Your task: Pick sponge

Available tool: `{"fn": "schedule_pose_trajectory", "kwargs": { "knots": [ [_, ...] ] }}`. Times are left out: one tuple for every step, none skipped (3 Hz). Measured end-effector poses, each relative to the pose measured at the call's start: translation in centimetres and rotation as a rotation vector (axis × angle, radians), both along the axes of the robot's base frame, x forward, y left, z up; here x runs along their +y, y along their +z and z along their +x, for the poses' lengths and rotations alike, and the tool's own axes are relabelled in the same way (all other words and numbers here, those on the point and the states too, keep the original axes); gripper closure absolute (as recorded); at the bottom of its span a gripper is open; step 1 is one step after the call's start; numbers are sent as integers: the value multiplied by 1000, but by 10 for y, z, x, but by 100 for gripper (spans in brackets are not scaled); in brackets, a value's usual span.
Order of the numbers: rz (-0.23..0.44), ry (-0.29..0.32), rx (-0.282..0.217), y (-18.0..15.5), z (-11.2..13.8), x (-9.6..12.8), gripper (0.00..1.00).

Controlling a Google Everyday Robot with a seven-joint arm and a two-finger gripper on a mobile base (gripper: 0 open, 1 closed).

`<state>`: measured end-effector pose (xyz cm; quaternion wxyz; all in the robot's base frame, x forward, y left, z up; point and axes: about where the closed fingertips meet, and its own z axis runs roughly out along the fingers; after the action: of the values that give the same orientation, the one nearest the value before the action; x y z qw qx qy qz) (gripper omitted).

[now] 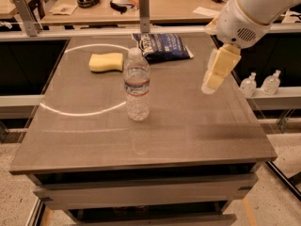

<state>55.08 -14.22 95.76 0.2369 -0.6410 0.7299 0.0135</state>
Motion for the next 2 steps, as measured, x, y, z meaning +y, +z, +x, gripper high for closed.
{"fn": "schedule_pose_trajectory", "kwargs": {
  "knots": [
    [-26,78,-9,-10,21,22,0],
    [-26,78,-9,-10,21,22,0]
  ]
}}
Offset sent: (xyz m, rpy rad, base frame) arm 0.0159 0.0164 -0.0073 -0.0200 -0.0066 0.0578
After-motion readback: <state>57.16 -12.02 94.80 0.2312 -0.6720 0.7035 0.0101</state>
